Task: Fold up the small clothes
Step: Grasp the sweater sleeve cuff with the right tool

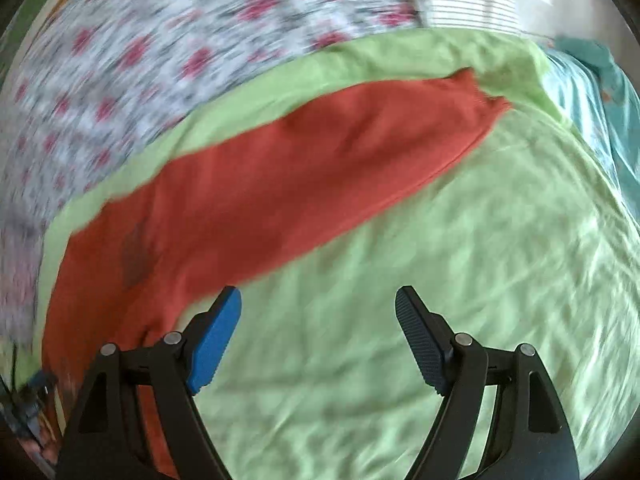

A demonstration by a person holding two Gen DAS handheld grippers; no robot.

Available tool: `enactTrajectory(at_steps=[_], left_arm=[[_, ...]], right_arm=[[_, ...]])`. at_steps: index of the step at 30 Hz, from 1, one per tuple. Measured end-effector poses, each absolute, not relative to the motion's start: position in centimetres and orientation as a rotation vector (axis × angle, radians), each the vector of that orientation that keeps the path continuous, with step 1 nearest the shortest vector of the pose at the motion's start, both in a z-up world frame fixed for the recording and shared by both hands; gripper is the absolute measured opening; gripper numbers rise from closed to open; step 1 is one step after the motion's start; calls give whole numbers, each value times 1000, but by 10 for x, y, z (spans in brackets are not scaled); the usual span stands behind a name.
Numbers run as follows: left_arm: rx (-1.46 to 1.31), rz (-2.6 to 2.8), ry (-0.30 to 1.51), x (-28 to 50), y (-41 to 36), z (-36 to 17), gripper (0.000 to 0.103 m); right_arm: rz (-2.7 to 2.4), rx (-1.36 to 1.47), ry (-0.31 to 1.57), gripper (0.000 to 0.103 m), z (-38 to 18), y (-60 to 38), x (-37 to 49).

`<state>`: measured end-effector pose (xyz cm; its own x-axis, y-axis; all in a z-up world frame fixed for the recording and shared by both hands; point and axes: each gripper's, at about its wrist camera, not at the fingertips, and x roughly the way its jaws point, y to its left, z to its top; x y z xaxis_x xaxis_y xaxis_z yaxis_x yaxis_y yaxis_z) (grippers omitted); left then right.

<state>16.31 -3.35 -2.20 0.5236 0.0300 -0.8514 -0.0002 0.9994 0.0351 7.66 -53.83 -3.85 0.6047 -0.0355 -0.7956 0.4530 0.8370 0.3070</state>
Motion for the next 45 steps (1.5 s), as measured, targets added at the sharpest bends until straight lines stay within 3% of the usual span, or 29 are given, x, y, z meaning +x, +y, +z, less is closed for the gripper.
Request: enactTrajectory(at_steps=[14, 17, 18, 20, 21, 22, 27, 35, 45], left_arm=[[-19, 148, 1046, 225, -40, -28, 94], [-25, 162, 1054, 231, -41, -34, 94], [-24, 162, 1058, 232, -42, -36, 94], [-18, 152, 1070, 237, -42, -42, 94], [-12, 147, 1073, 238, -43, -44, 94], [-7, 137, 1077, 240, -43, -47, 94], [-41, 90, 1090, 243, -37, -54, 94], [-67, -31, 1075, 234, -25, -46, 94], [-186, -96, 1061, 212, 30, -31, 94]], right_arm=[[-506, 729, 794, 80, -74, -713, 126], [-531, 750, 797, 74, -88, -733, 136], [-533, 754, 782, 69, -90, -737, 138], [-536, 756, 745, 42, -88, -740, 141], [-527, 765, 733, 20, -87, -742, 143], [-528, 762, 731, 9, -85, -742, 144], [-455, 695, 671, 7, -43, -704, 147], [-73, 645, 630, 7, 29, -544, 162], [416, 701, 785, 7, 7, -317, 209]])
